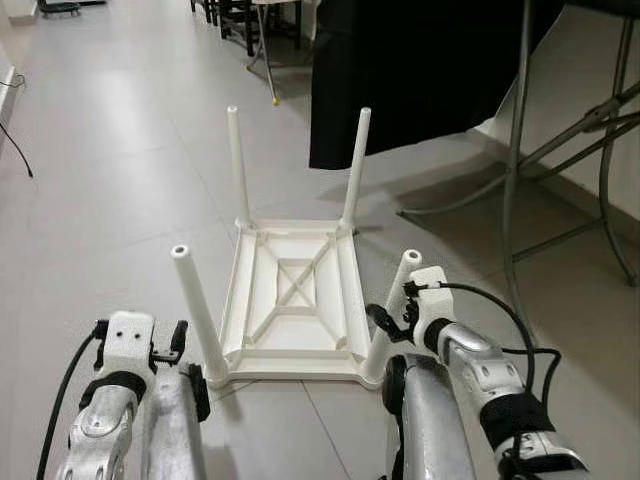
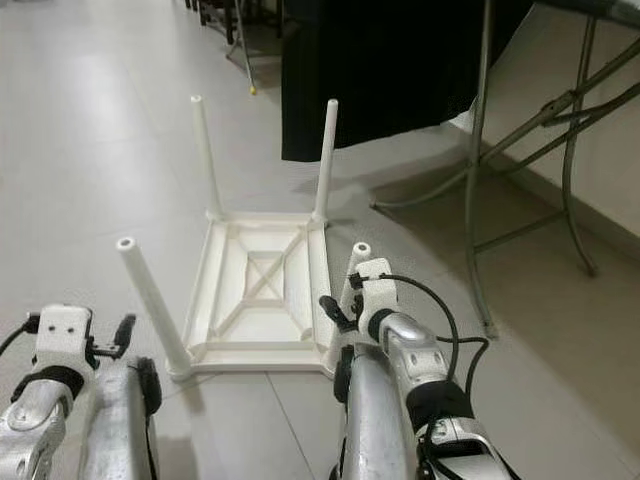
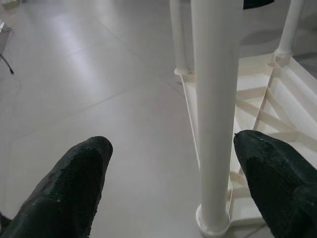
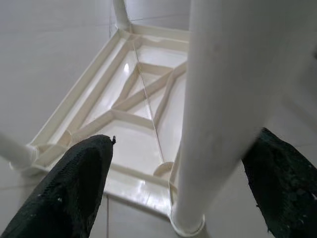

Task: Building children table

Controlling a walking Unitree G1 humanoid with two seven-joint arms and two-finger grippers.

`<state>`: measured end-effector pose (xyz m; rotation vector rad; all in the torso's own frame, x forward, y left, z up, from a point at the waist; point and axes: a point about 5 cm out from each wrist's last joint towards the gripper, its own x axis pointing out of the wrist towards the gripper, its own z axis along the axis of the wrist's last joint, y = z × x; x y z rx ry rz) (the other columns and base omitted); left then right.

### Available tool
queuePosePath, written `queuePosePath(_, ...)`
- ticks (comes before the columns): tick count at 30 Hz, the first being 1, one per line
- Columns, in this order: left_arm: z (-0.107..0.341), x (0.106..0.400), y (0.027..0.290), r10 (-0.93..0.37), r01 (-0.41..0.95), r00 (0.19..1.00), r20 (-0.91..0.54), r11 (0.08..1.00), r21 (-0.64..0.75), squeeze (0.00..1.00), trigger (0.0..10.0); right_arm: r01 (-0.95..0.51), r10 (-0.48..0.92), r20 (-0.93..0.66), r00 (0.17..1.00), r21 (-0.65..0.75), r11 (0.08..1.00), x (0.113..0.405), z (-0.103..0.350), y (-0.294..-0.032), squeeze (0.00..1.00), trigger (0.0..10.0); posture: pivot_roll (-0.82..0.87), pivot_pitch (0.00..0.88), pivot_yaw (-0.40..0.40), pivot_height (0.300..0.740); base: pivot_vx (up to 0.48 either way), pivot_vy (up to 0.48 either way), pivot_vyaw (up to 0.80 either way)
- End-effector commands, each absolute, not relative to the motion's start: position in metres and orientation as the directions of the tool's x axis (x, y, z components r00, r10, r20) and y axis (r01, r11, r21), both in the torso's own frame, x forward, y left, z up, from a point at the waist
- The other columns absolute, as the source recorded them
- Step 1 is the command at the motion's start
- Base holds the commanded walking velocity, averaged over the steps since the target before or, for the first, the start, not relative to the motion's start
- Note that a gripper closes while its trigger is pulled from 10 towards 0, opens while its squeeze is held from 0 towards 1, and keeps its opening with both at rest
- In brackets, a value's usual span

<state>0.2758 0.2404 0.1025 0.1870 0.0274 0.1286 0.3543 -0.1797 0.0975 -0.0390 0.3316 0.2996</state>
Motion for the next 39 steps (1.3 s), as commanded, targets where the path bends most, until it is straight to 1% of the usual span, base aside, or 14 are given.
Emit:
queuePosePath(1,0.103,0.278,0.242,0.116,-0.11,0.993,-0.016,0.972,0.209,0.0,10.0,-0.27,0.262,-0.307,0.915,0.016,0.963,0.358,0.101,-0.179,0.0,10.0,0.06,0.195,-0.049,0.32,0.0,0.0,0.0)
queuePosePath(4,0.121,0.293,0.238,0.082,-0.087,0.996,0.033,0.974,0.211,0.0,10.0,-0.209,0.208,-0.283,0.936,0.025,0.978,0.366,0.112,-0.185,0.0,10.0,0.06,0.214,-0.053,0.32,0.0,0.0,0.0)
queuePosePath(8,0.13,0.299,0.233,0.058,-0.068,0.997,0.052,0.976,0.207,0.0,10.0,-0.194,0.199,-0.279,0.94,0.047,0.98,0.368,0.114,-0.189,0.0,10.0,0.06,0.221,-0.054,0.32,0.0,0.0,0.0)
queuePosePath(9,0.134,0.304,0.229,0.034,-0.045,0.998,0.057,0.978,0.202,0.0,10.0,-0.168,0.176,-0.281,0.943,0.052,0.984,0.369,0.115,-0.194,0.0,10.0,0.06,0.229,-0.055,0.32,0.0,0.0,0.0)
queuePosePath(18,0.133,0.309,0.219,-0.003,-0.005,0.999,0.042,0.983,0.185,0.0,10.0,-0.134,0.154,-0.284,0.946,0.087,0.987,0.37,0.113,-0.198,0.0,10.0,0.06,0.228,-0.056,0.32,0.0,0.0,0.0)
queuePosePath(20,0.136,0.314,0.214,-0.015,0.008,0.999,0.041,0.985,0.174,0.0,10.0,-0.14,0.171,-0.267,0.948,0.133,0.981,0.371,0.115,-0.198,0.0,10.0,0.06,0.225,-0.058,0.32,0.0,0.0,0.0)
queuePosePath(23,0.138,0.316,0.212,-0.02,0.012,0.999,0.044,0.986,0.169,0.0,10.0,-0.15,0.186,-0.252,0.95,0.158,0.976,0.372,0.117,-0.198,0.0,10.0,0.06,0.224,-0.058,0.32,0.0,0.0,0.0)
queuePosePath(25,0.14,0.32,0.208,-0.022,0.017,0.999,0.039,0.989,0.146,0.0,10.0,-0.188,0.226,-0.232,0.946,0.178,0.966,0.372,0.12,-0.195,0.0,10.0,0.06,0.22,-0.059,0.32,0.0,0.0,0.0)
queuePosePath(34,0.139,0.328,0.204,-0.026,0.025,1.0,0.004,0.992,0.123,0.0,10.0,-0.234,0.276,-0.232,0.933,0.193,0.953,0.373,0.119,-0.191,0.0,10.0,0.06,0.218,-0.061,0.32,0.0,0.0,0.0)
queuePosePath(36,0.143,0.334,0.2,-0.025,0.025,1.0,0.003,0.992,0.124,0.0,10.0,-0.281,0.32,-0.231,0.919,0.188,0.941,0.373,0.12,-0.187,0.0,10.0,0.06,0.219,-0.063,0.32,0.0,0.0,0.0)
queuePosePath(39,0.143,0.335,0.2,-0.018,0.017,1.0,0.003,0.992,0.123,0.0,10.0,-0.281,0.319,-0.237,0.918,0.182,0.942,0.372,0.12,-0.187,0.0,10.0,0.06,0.22,-0.066,0.32,0.0,0.0,0.0)
